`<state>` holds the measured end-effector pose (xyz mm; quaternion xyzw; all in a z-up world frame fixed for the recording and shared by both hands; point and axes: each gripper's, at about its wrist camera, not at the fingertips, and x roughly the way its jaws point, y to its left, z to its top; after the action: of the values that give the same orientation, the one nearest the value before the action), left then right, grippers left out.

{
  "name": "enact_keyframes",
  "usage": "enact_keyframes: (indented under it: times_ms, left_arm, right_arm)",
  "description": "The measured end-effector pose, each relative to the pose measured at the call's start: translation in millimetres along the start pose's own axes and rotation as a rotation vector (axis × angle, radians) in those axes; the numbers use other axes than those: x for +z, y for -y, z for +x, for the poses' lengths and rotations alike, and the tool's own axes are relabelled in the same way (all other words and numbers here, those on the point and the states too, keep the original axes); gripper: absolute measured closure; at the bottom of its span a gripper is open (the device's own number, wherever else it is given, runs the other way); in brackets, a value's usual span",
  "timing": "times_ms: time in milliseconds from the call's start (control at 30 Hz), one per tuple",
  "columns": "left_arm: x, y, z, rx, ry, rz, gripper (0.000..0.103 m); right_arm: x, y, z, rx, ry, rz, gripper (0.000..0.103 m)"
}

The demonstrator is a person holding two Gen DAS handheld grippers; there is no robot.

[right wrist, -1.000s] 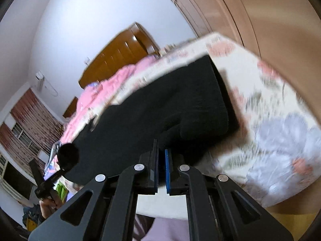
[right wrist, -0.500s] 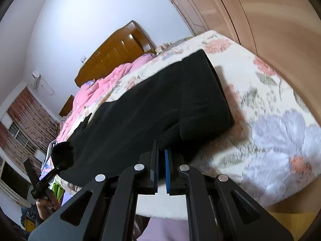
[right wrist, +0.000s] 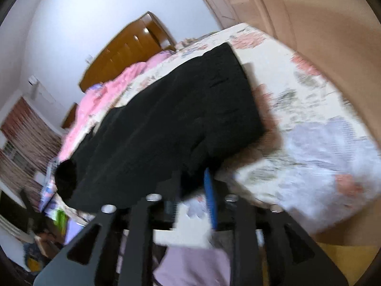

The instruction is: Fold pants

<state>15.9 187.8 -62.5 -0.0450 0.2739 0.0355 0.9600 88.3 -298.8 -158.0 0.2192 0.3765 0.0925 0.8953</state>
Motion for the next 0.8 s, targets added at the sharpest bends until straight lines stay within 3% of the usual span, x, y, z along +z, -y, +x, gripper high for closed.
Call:
enact_keyframes:
  times_ms: [33, 100, 133, 200, 267, 333, 367, 500, 600, 700, 800]
  left_arm:
    - [5.4, -2.9, -9.6, 0.028, 0.036, -0.005, 0.023]
    - [23.0, -3.6, -30.5, 0.077, 0.118, -0.001, 0.022]
    - [31.6, -0.3, -35.7, 0.058, 0.138, 0.009, 0.022]
    - [54.7, 19.2, -31.0, -0.028, 0.124, 0.059, 0.022]
    - [76.6, 54.1, -8.6, -0.111, 0.049, 0.149, 0.022]
    - [94.6, 93.9, 29.3, -0.244, -0.053, 0.219, 0.022]
    - [102.5, 113.2, 59.2, -0.286, -0.138, 0.24, 0.022]
    - [118.7, 139.7, 142.8, -0.351, -0.345, 0.224, 0.033]
    - [131.6, 136.6, 185.6, -0.366, -0.412, 0.219, 0.035]
    - [133.1, 129.7, 220.1, -0.451, -0.509, 0.207, 0.036]
    - [126.1, 136.0, 235.8, -0.471, -0.551, 0.272, 0.042]
  right_arm:
    - [0.0, -2.5, -10.3, -0.047, 0.029, -0.026, 0.063]
    - [0.5, -8.4, -28.1, -0.127, 0.1, -0.067, 0.039]
    - [4.6, -14.1, -36.2, -0.163, 0.146, -0.1, 0.038]
    - [17.2, -29.0, -38.7, -0.153, 0.181, -0.157, 0.038]
    - [31.4, -41.3, -27.8, -0.13, 0.177, -0.192, 0.033]
    - [46.8, -56.2, -5.6, -0.115, 0.149, -0.245, 0.026]
    - [52.4, -61.6, 5.2, -0.123, 0.134, -0.26, 0.025]
    - [70.6, -78.6, 54.8, -0.124, 0.062, -0.323, 0.024]
    - [73.5, -85.9, 72.3, -0.132, 0.027, -0.334, 0.023]
    - [72.4, -80.0, 87.4, -0.121, 0.006, -0.318, 0.023]
    - [70.8, -72.1, 96.9, -0.116, -0.008, -0.296, 0.023]
